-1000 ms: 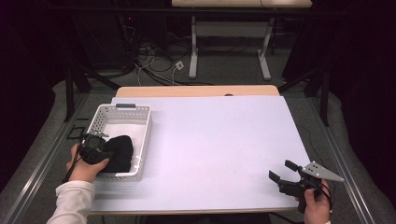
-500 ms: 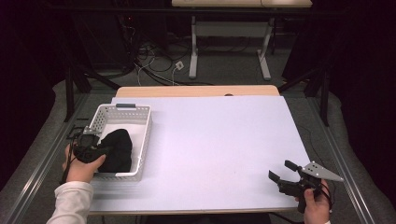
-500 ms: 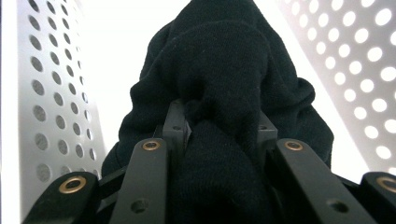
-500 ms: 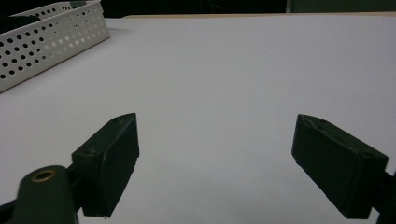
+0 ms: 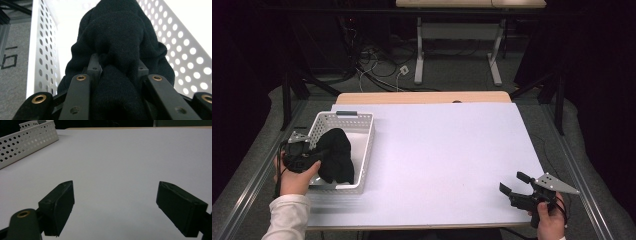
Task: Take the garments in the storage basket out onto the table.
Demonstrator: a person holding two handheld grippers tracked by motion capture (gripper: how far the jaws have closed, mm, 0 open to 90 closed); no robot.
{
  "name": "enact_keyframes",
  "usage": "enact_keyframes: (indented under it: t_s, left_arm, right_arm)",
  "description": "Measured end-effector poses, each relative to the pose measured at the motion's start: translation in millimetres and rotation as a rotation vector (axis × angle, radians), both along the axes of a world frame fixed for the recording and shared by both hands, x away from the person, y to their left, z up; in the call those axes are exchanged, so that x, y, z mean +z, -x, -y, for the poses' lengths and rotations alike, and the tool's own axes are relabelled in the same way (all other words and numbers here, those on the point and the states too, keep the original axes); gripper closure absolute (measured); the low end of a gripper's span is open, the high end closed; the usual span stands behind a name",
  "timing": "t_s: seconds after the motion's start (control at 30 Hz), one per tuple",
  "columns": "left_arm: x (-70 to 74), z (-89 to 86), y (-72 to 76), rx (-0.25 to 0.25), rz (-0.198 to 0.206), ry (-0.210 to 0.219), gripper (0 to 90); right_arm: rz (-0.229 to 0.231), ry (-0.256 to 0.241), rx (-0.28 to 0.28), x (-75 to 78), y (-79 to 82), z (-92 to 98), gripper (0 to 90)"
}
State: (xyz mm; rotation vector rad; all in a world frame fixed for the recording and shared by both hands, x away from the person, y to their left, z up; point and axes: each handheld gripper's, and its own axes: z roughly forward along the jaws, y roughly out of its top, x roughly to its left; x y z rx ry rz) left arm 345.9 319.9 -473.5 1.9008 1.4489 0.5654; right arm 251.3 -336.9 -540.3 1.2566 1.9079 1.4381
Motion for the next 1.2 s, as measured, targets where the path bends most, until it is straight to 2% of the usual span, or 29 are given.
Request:
enact_keyframes:
  t_s: [0.07, 0.1, 0.2, 0.33, 0.47, 0.53, 0.6, 0.63, 0.77, 1.2]
  left_arm:
    - [0.6, -0.3, 0.4, 0.002, 0.006, 0.004, 69.0]
    - [2.5, -0.8, 1.6, 0.012, 0.027, 0.011, 68.9]
    - [4.0, -1.0, 2.5, 0.018, 0.039, 0.012, 68.9]
    - [8.7, -0.6, 6.2, 0.037, 0.09, 0.029, 68.9]
    - [12.2, -1.0, 8.1, 0.038, 0.113, 0.046, 68.9]
    - [17.8, -1.8, 11.4, 0.046, 0.145, 0.059, 68.9]
    - [19.2, -2.0, 12.2, 0.049, 0.152, 0.063, 68.9]
    - [23.0, -2.9, 14.3, 0.053, 0.174, 0.075, 69.0]
    - [29.0, -3.5, 17.2, 0.057, 0.206, 0.098, 69.0]
    - [46.9, 5.0, 17.8, 0.038, 0.259, 0.139, 69.0]
  right_arm:
    - [0.0, -0.001, 0.0, 0.0, 0.0, 0.0, 14.7]
    - [0.0, 0.0, 0.0, -0.1, -0.1, 0.1, 14.7]
    - [0.001, 0.0, -0.002, -0.1, 0.0, 0.3, 14.7]
    - [0.002, -0.002, -0.003, -0.2, -0.2, 0.6, 14.7]
    - [0.001, -0.001, -0.002, -0.3, -0.2, 0.5, 14.7]
    - [0.0, -0.001, -0.002, -0.3, -0.2, 0.3, 14.7]
    - [0.0, 0.0, -0.002, -0.2, -0.1, 0.4, 14.7]
    - [0.001, -0.001, -0.002, -0.3, -0.2, 0.6, 14.7]
    - [0.002, -0.002, -0.003, -0.5, -0.4, 0.7, 14.7]
    - [0.001, -0.003, -0.003, -0.5, -0.5, 0.7, 14.7]
